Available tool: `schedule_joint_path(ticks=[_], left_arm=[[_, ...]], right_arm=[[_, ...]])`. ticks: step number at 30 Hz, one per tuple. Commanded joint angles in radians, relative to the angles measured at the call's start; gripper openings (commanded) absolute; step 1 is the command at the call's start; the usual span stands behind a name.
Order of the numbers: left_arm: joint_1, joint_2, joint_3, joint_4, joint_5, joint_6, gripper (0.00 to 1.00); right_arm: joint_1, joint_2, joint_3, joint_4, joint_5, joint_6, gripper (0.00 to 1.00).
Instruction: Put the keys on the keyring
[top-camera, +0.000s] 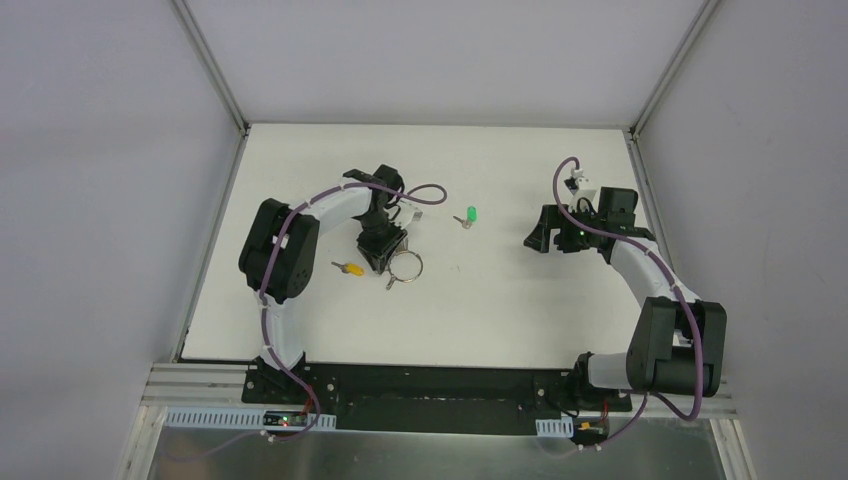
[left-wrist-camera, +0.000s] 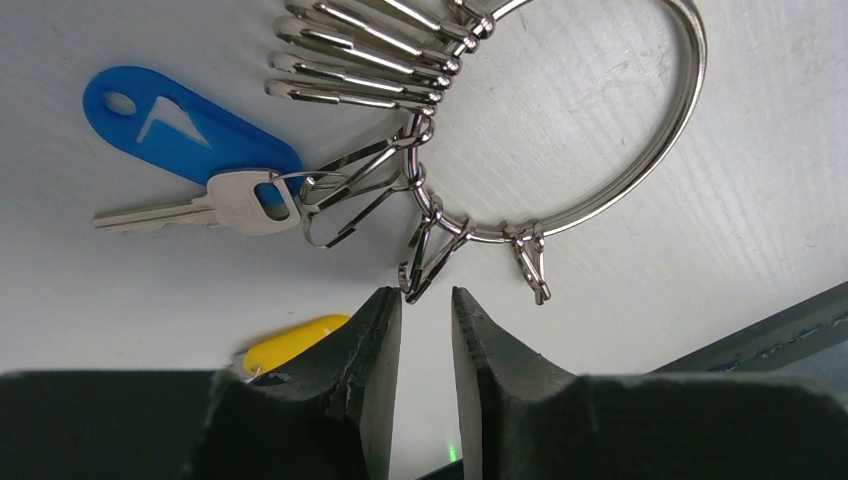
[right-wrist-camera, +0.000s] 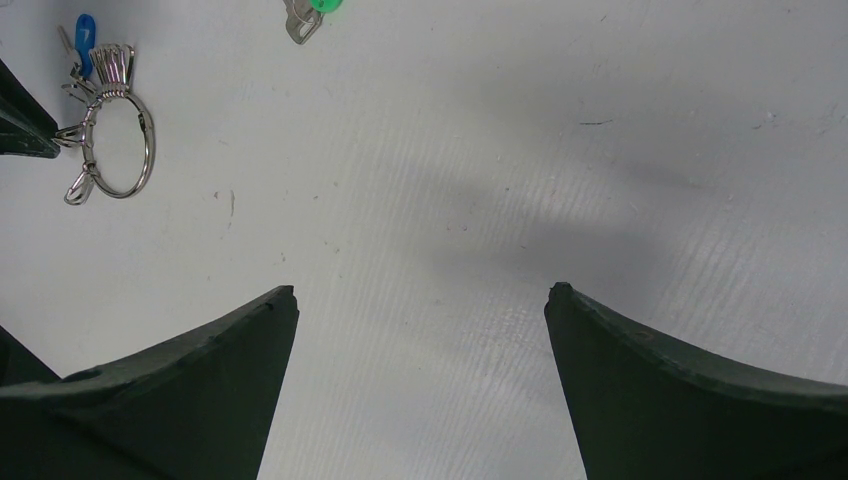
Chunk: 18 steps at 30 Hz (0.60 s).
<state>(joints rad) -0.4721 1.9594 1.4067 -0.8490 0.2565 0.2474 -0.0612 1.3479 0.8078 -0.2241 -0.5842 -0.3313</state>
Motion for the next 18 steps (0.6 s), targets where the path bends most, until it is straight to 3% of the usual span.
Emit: schedule_joint_path(ticks=[1, 10, 18], left_arm=[[-0.007, -0.003, -0.024, -0.014, -0.001, 0.005, 0.26], [-0.007, -0.004, -0.038, -0.014, -0.007, -0.003, 0.27], [-0.007, 0.003, -0.026, -0.013, -0.009, -0.005, 0.17]], right_arm=[[-0.006, 0.001, 0.035, -0.011, -0.019, -0.020, 0.98], [-0.005, -0.002, 0.033, -0.012, -0.020, -0.020, 0.98], [-0.005, -0.001, 0.034, -0.012, -0.022, -0.021, 0.98]])
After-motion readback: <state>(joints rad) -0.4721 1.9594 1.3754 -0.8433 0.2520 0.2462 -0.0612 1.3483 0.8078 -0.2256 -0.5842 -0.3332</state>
